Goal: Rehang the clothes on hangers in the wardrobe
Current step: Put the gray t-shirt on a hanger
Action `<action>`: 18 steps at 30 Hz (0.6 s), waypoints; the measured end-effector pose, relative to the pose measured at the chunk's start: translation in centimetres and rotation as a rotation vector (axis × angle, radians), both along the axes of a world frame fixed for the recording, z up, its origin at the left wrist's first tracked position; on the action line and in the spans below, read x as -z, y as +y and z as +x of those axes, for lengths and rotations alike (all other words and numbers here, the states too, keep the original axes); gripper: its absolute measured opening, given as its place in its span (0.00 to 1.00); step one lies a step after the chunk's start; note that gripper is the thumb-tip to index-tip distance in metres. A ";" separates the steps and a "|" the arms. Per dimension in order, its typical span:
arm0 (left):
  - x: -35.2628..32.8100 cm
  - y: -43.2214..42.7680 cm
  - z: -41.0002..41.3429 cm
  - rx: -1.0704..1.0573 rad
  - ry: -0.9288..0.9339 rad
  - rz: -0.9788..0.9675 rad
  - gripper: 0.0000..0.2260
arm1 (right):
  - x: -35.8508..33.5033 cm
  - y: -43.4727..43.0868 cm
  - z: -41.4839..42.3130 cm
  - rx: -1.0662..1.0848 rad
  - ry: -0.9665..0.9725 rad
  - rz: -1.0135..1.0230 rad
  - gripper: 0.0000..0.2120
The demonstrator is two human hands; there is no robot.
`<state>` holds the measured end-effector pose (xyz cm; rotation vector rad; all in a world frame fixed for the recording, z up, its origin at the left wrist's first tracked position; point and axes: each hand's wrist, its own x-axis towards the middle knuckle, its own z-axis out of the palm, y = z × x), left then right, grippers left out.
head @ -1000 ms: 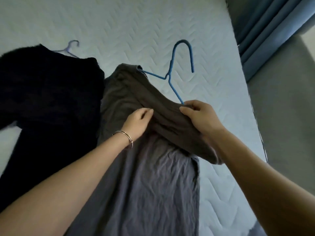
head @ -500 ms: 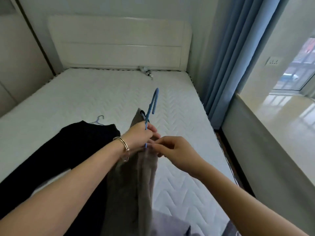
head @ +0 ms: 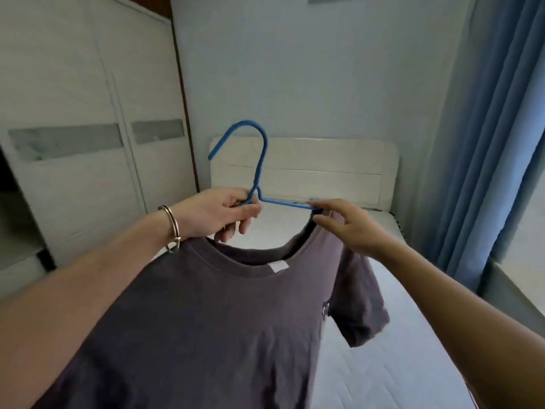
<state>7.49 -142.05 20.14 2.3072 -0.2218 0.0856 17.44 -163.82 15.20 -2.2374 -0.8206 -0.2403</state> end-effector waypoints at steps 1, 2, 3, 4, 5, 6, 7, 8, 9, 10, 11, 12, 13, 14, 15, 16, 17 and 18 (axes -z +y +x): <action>-0.5 0.6 -0.7 -0.034 -0.024 0.023 0.08 | -0.7 0.5 -0.1 -0.008 -0.024 0.019 0.16; -0.8 1.2 -1.4 -0.064 -0.041 0.041 0.09 | -1.3 0.9 -0.2 -0.023 -0.039 0.019 0.14; -1.0 1.7 -2.2 -0.095 -0.059 0.060 0.09 | -1.7 1.3 -0.2 -0.039 -0.039 0.005 0.12; -1.2 2.2 -2.9 -0.131 -0.081 0.085 0.09 | -2.1 1.7 -0.3 -0.062 -0.025 -0.008 0.11; -1.2 2.7 -3.6 -0.171 -0.106 0.113 0.10 | -2.3 2.0 -0.5 -0.087 0.004 -0.016 0.10; -1.3 3.2 -4.4 -0.207 -0.130 0.139 0.10 | -2.6 2.4 -0.9 -0.117 0.035 -0.015 0.10; -1.3 3.7 -5.0 -0.233 -0.150 0.160 0.11 | -2.8 2.8 -1.3 -0.145 0.057 -0.003 0.09; -1.4 4.2 -5.7 -0.258 -0.168 0.173 0.11 | -3.1 3.2 -1.8 -0.177 0.064 0.023 0.07; -1.4 4.8 -6.4 -0.288 -0.185 0.176 0.11 | -3.5 3.7 -2.3 -0.207 0.059 0.057 0.05; -1.6 5.3 -7.1 -0.319 -0.202 0.174 0.11 | -4.0 4.3 -2.8 -0.236 0.046 0.087 0.04; -1.9 5.9 -7.7 -0.348 -0.220 0.178 0.11 | -4.6 5.0 -3.4 -0.266 0.036 0.115 0.04; -2.2 6.4 -8.4 -0.375 -0.236 0.193 0.12 | -5.2 5.8 -4.0 -0.299 0.034 0.146 0.05; -2.5 6.7 -9.1 -0.399 -0.255 0.213 0.12 | -5.8 6.8 -4.6 -0.333 0.040 0.181 0.06; -2.8 6.9 -9.9 -0.421 -0.284 0.227 0.12 | -6.4 7.9 -5.4 -0.367 0.035 0.216 0.07; -3.1 7.1 -10.6 -0.450 -0.320 0.230 0.12 | -6.9 9.0 -6.0 -0.394 0.011 0.252 0.08; -3.5 7.3 -11.3 -0.487 -0.361 0.228 0.12 | -7.3 10.2 -6.8 -0.408 -0.023 0.290 0.09; -3.8 7.5 -12.1 -0.533 -0.402 0.239 0.12 | -7.7 11.2 -7.6 -0.414 -0.062 0.327 0.10; -4.1 7.9 -13.0 -0.585 -0.432 0.268 0.13 | -8.0 12.1 -8.4 -0.429 -0.102 0.361 0.11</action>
